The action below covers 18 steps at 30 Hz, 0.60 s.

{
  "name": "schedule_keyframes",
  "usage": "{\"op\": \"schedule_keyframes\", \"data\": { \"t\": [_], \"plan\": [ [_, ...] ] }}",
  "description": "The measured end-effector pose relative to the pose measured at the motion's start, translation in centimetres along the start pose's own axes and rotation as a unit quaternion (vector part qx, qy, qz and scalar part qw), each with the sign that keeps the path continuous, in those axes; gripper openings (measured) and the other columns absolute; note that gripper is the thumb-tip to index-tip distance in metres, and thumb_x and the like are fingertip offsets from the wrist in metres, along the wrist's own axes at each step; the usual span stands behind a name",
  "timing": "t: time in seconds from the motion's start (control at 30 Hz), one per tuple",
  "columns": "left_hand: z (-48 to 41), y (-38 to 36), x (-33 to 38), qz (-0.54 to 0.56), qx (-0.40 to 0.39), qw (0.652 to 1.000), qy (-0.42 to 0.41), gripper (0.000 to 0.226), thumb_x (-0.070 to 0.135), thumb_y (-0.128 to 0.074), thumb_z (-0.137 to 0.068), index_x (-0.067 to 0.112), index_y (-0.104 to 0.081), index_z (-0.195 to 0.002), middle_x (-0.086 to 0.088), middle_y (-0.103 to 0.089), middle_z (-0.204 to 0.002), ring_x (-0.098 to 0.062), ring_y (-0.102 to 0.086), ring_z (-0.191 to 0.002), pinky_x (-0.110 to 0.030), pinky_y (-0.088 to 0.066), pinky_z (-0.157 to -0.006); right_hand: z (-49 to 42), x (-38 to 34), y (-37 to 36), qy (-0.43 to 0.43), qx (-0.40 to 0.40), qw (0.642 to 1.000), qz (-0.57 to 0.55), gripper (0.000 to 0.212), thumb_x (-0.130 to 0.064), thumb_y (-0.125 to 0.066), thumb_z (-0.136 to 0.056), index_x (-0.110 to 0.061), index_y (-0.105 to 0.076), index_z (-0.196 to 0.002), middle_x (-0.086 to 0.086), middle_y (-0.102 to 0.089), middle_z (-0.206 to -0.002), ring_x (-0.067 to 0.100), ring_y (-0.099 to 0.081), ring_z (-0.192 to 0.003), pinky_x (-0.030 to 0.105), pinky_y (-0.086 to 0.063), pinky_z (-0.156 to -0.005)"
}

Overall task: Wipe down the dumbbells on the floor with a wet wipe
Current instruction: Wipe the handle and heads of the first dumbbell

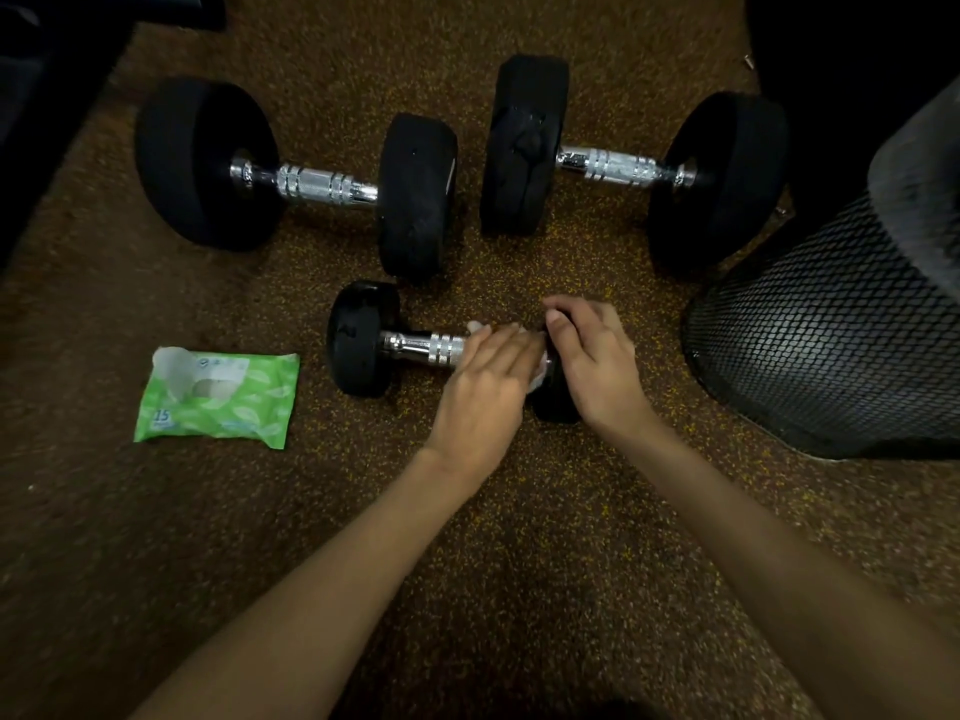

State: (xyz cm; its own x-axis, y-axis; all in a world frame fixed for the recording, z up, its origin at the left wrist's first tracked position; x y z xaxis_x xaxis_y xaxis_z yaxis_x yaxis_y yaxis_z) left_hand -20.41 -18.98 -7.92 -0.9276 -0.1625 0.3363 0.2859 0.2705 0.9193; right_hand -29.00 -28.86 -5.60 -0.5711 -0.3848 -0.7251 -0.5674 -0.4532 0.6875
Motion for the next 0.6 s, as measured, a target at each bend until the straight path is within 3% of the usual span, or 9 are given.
{"op": "schedule_keyframes", "data": {
  "t": [0.23,0.3,0.37,0.4,0.43,0.47,0.5,0.53,0.6],
  "plan": [
    [4.2,-0.8,2.3,0.085,0.022,0.995,0.044,0.060,-0.008,-0.046,-0.079,0.003,-0.043,-0.138,-0.011,-0.047,-0.142,-0.020,-0.040,-0.135,-0.037,-0.028,-0.113,0.0,-0.1,-0.1,-0.006,0.004,1.000,-0.009,0.032,-0.027,-0.044,-0.100,-0.016,-0.058,-0.127,0.009,-0.052,-0.122,0.007,-0.044,-0.106,-0.009,-0.021,-0.082],
    [5.4,-0.4,3.3,0.203,0.035,0.970,0.129,0.055,-0.008,-0.045,-0.086,0.009,-0.045,-0.139,-0.005,-0.053,-0.135,-0.016,-0.052,-0.125,-0.025,-0.042,-0.105,-0.1,-0.1,0.0,-0.008,0.001,1.000,-0.009,0.032,-0.028,-0.044,-0.100,-0.017,-0.058,-0.127,0.007,-0.051,-0.121,0.006,-0.043,-0.105,-0.010,-0.019,-0.081],
    [6.2,0.2,4.1,0.281,0.101,0.905,0.303,0.042,0.001,-0.046,-0.094,0.014,-0.051,-0.134,0.003,-0.060,-0.117,-0.012,-0.062,-0.103,-0.009,-0.049,-0.082,0.0,0.0,-0.1,-0.010,-0.003,1.000,-0.009,0.032,-0.029,-0.043,-0.100,-0.019,-0.058,-0.126,0.006,-0.051,-0.121,0.005,-0.041,-0.105,-0.011,-0.015,-0.080],
    [6.0,0.2,4.0,0.329,0.124,0.831,0.431,0.036,0.007,-0.044,-0.097,0.015,-0.055,-0.130,0.003,-0.062,-0.113,-0.012,-0.062,-0.097,-0.009,-0.047,-0.075,-0.1,0.0,0.0,-0.010,-0.002,1.000,-0.010,0.032,-0.029,-0.043,-0.100,-0.019,-0.059,-0.126,0.006,-0.051,-0.121,0.005,-0.041,-0.105,-0.011,-0.015,-0.080],
    [5.4,0.0,3.8,0.404,0.137,0.711,0.559,0.031,0.010,-0.043,-0.099,0.013,-0.059,-0.125,-0.002,-0.063,-0.113,-0.015,-0.060,-0.096,-0.015,-0.047,-0.076,0.0,0.0,0.0,-0.009,-0.001,1.000,-0.011,0.032,-0.029,-0.043,-0.100,-0.019,-0.059,-0.126,0.006,-0.051,-0.121,0.005,-0.040,-0.105,-0.011,-0.016,-0.079],
    [4.5,-0.3,3.5,0.501,0.146,0.564,0.641,0.028,0.011,-0.042,-0.099,0.011,-0.062,-0.119,-0.009,-0.064,-0.114,-0.019,-0.060,-0.096,-0.023,-0.049,-0.081,0.0,0.0,-0.1,-0.006,0.000,1.000,-0.011,0.032,-0.029,-0.044,-0.100,-0.019,-0.058,-0.126,0.006,-0.051,-0.121,0.005,-0.041,-0.105,-0.009,-0.017,-0.078],
    [3.3,-0.4,3.3,0.590,0.152,0.436,0.662,0.026,0.009,-0.042,-0.098,0.007,-0.062,-0.115,-0.015,-0.064,-0.113,-0.024,-0.061,-0.097,-0.031,-0.051,-0.086,0.0,0.0,-0.1,-0.003,0.001,1.000,-0.010,0.032,-0.029,-0.044,-0.100,-0.019,-0.058,-0.126,0.007,-0.051,-0.121,0.005,-0.041,-0.106,-0.008,-0.018,-0.078],
    [2.1,-0.2,3.2,0.662,0.156,0.346,0.646,0.026,0.006,-0.041,-0.098,0.002,-0.060,-0.115,-0.019,-0.063,-0.113,-0.028,-0.062,-0.098,-0.037,-0.051,-0.091,0.1,0.0,-0.1,0.000,0.004,1.000,-0.010,0.032,-0.028,-0.044,-0.100,-0.018,-0.059,-0.126,0.007,-0.052,-0.120,0.005,-0.042,-0.106,-0.008,-0.018,-0.080],
    [0.1,0.4,2.9,0.738,0.165,0.254,0.603,0.030,0.004,-0.034,-0.099,-0.004,-0.054,-0.120,-0.022,-0.062,-0.105,-0.030,-0.061,-0.094,-0.040,-0.048,-0.095,0.2,0.0,-0.1,0.004,0.007,1.000,-0.008,0.031,-0.027,-0.045,-0.099,-0.017,-0.059,-0.126,0.008,-0.052,-0.119,0.006,-0.042,-0.106,-0.006,-0.020,-0.081]
  ]
}}
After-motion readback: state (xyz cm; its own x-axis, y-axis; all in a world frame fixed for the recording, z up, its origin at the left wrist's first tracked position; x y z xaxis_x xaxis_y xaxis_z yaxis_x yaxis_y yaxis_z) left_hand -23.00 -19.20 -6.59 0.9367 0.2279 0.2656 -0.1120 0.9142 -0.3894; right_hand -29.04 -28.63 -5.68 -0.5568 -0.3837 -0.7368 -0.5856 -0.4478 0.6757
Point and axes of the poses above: each hand's wrist, its own z-axis away from the middle knuckle, its own y-axis out of the back of the hand, x = y × z, the point moved 2 cm from there along -z, towards the middle knuckle
